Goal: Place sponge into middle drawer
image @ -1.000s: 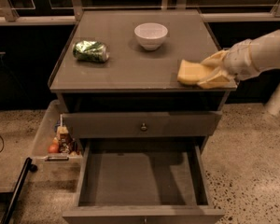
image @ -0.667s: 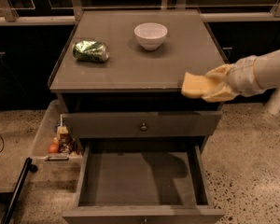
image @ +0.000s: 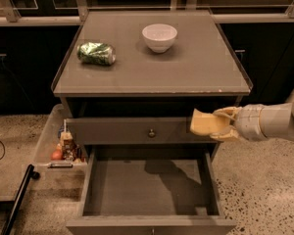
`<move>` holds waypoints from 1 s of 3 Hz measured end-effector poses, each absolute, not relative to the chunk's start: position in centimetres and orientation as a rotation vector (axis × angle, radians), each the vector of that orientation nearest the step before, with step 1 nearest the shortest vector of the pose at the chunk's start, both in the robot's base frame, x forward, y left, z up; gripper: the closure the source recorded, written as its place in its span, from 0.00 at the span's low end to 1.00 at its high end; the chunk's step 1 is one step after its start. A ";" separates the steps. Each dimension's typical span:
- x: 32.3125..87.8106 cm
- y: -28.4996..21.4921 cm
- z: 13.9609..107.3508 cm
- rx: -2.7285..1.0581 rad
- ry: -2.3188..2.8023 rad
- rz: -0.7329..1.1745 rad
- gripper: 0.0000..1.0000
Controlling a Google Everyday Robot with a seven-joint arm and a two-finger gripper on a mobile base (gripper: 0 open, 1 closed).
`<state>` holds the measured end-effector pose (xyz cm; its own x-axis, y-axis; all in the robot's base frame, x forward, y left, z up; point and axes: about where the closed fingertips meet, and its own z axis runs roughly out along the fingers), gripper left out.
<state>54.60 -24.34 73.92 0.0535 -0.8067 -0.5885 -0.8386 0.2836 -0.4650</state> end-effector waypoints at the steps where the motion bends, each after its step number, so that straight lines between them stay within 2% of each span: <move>1: 54.6 -24.3 73.9 -1.506 1.731 0.049 1.00; 2: 54.3 -22.7 70.5 -1.508 1.751 0.094 1.00; 3: 53.4 -20.8 63.1 -1.507 1.815 0.167 1.00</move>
Offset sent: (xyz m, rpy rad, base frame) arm -0.0089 0.0384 -0.0884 0.0381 0.0970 0.0107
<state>53.37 -20.82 63.08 -0.0174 -0.7883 -0.6150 -0.8874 0.2956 -0.3538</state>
